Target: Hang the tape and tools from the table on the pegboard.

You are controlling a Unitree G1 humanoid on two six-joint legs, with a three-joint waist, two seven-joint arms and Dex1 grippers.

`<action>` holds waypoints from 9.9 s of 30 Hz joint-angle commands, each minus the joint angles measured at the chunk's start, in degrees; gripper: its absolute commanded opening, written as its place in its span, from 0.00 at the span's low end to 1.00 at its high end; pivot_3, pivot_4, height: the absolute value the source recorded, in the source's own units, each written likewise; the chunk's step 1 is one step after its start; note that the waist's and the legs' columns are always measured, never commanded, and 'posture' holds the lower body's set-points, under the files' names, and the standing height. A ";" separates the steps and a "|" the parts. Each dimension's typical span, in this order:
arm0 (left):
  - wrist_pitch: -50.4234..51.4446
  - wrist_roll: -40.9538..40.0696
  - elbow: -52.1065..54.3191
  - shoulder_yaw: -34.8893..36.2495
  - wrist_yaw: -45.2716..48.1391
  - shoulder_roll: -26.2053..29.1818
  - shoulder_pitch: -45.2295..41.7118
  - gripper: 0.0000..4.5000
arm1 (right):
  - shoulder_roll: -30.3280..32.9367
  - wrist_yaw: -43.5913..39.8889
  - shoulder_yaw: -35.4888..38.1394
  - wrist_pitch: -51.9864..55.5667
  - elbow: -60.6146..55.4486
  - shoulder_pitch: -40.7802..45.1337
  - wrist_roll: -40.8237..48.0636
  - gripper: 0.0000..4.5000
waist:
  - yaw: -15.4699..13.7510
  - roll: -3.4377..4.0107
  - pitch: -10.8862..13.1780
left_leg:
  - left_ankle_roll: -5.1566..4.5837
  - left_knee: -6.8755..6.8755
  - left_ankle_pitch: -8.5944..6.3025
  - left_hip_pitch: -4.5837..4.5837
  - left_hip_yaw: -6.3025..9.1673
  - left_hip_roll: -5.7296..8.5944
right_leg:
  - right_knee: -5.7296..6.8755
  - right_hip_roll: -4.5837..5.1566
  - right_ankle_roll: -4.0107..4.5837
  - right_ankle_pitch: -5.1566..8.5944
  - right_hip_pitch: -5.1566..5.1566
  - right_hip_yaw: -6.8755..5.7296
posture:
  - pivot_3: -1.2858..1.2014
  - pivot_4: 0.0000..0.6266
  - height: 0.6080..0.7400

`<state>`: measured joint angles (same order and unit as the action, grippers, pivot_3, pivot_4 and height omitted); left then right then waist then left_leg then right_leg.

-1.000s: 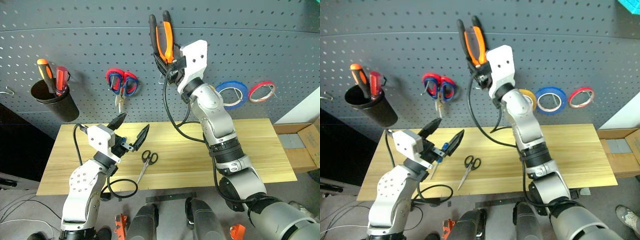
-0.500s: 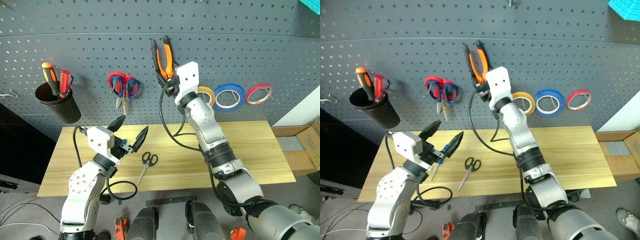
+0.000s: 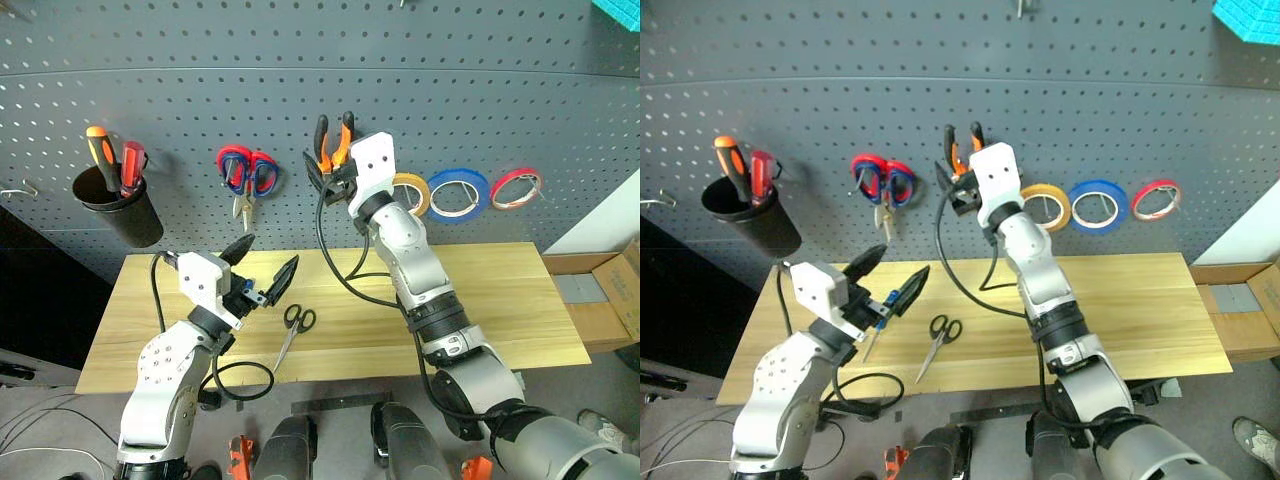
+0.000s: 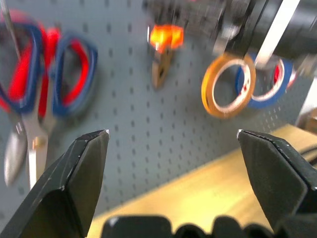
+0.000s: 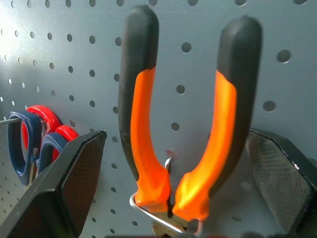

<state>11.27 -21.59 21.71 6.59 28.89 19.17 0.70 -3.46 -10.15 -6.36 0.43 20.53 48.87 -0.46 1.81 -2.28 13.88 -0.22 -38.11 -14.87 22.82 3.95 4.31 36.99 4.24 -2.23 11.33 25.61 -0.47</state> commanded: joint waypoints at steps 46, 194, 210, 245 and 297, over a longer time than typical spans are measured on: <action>36.58 19.59 -19.23 -20.31 -15.60 -1.97 -6.29 0.99 | 28.34 -28.17 -10.39 35.74 -43.13 -40.17 15.26 1.00 | 0.05 0.42 0.43 | -0.35 -0.03 -0.20 -0.26 0.09 -0.02 | -0.20 0.42 -0.37 0.36 -0.49 -0.13 | 0.47 0.45 1.00; 32.33 20.97 -44.87 -3.59 -18.17 0.40 -23.14 0.66 | 22.76 -36.97 -10.96 33.23 -44.86 -12.51 22.78 1.00 | -1.24 0.35 -0.97 | -0.25 -0.60 -0.17 -0.03 0.25 0.02 | -0.14 0.14 -0.19 -0.26 -0.39 -0.16 | 0.51 0.33 1.00; -7.68 18.91 -11.18 2.74 -20.87 -0.90 -1.60 0.00 | 22.16 -40.84 -10.35 33.67 -44.15 -9.86 26.57 1.00 | -1.39 0.38 -0.96 | -0.27 -0.57 -0.27 0.08 0.28 0.03 | -0.27 0.43 -0.17 -0.24 -0.35 -0.11 | 0.52 0.33 1.00; 28.97 18.31 -44.29 -4.20 -7.72 6.58 -25.81 1.00 | 24.81 -38.32 -11.74 34.18 -45.68 -11.65 25.99 1.00 | -1.11 0.38 -0.94 | -0.23 -0.60 -0.30 0.05 0.30 0.01 | -0.22 0.14 -0.22 -0.21 -0.33 -0.21 | 0.50 0.34 1.00; 1.05 11.81 3.51 17.04 -18.22 5.68 -20.91 0.10 | 21.15 -45.28 -11.56 29.36 -38.62 -6.08 28.23 1.00 | -2.67 0.29 -0.93 | -0.18 -0.54 -0.29 0.13 0.38 0.03 | -0.35 0.22 -0.21 -0.21 -0.34 -0.33 | 0.55 0.26 1.00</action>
<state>14.68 -8.03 23.24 21.11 11.39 23.54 -17.70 18.35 -54.72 -19.04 31.42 -17.15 41.72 27.03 -0.86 -1.99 12.96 -0.40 -38.65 -15.17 22.93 4.33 4.34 36.65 4.41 -2.44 11.12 25.27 -0.79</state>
